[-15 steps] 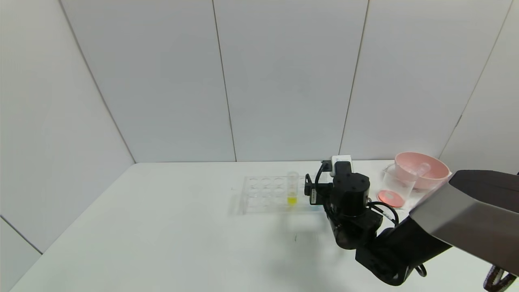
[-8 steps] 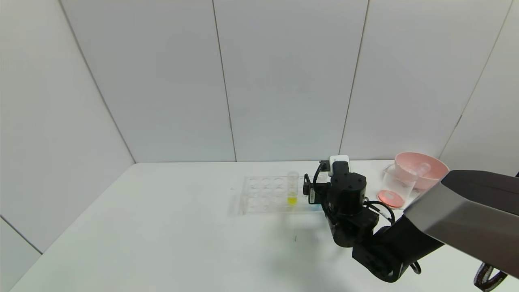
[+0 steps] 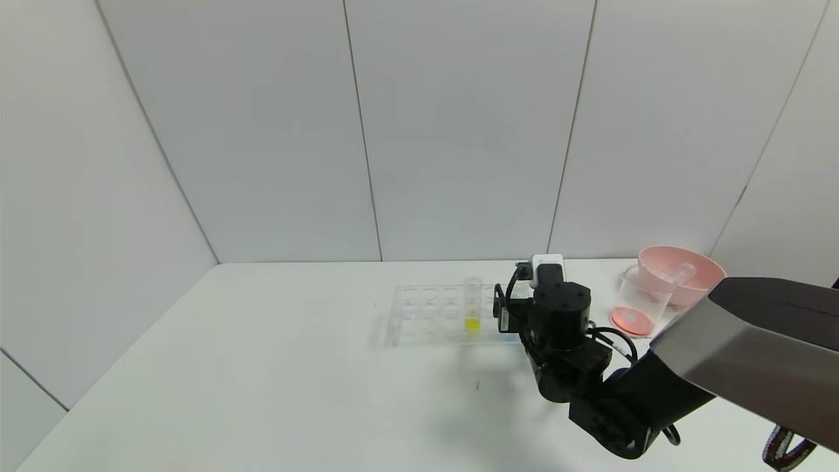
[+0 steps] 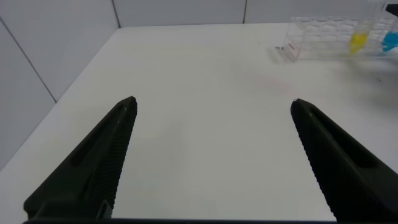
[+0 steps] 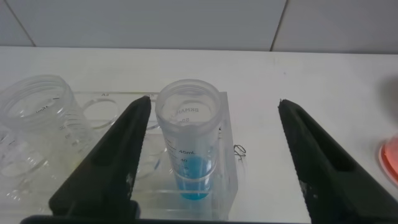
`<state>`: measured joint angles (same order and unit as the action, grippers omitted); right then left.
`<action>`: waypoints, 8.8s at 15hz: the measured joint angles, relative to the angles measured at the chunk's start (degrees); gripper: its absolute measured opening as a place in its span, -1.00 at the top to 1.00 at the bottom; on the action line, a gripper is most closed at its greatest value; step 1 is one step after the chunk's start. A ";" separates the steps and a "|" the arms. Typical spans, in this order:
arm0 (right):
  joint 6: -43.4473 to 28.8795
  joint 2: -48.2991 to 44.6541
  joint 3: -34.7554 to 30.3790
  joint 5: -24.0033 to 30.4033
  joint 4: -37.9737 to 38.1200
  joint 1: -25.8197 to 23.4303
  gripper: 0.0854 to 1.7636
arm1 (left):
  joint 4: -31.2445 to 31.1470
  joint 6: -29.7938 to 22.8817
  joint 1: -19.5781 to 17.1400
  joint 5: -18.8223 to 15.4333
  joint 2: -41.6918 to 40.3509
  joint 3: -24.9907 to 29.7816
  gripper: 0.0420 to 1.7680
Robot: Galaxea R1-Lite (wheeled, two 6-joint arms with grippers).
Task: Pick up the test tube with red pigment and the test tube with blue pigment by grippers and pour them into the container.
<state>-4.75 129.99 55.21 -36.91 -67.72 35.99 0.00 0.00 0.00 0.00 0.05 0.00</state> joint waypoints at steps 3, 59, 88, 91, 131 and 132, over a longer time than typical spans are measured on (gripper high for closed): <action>0.00 -0.06 -0.15 -0.01 -0.10 0.11 -0.09 | 0.00 0.00 0.00 0.00 0.00 0.00 -1.00; 16.52 -34.93 -8.46 78.85 32.09 -59.03 0.50 | 0.00 0.00 0.00 0.00 0.00 0.00 -1.00; 63.54 -11.54 49.31 62.94 99.46 -50.40 0.50 | 0.00 0.00 0.00 0.00 0.00 0.00 -1.00; 64.88 -10.29 55.41 59.16 108.31 -47.99 0.50 | 0.00 0.00 0.00 0.00 0.00 0.00 -1.00; 90.32 -6.12 59.39 10.31 113.79 -30.51 0.50 | 0.00 0.00 0.00 0.00 0.00 0.00 -1.00; 90.72 -6.14 59.39 9.47 113.79 -30.40 0.50 | 0.00 0.00 0.00 0.00 0.00 0.00 -1.00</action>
<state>85.97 123.84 114.60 -27.44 46.07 5.58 0.00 0.00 0.00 0.00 0.05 0.00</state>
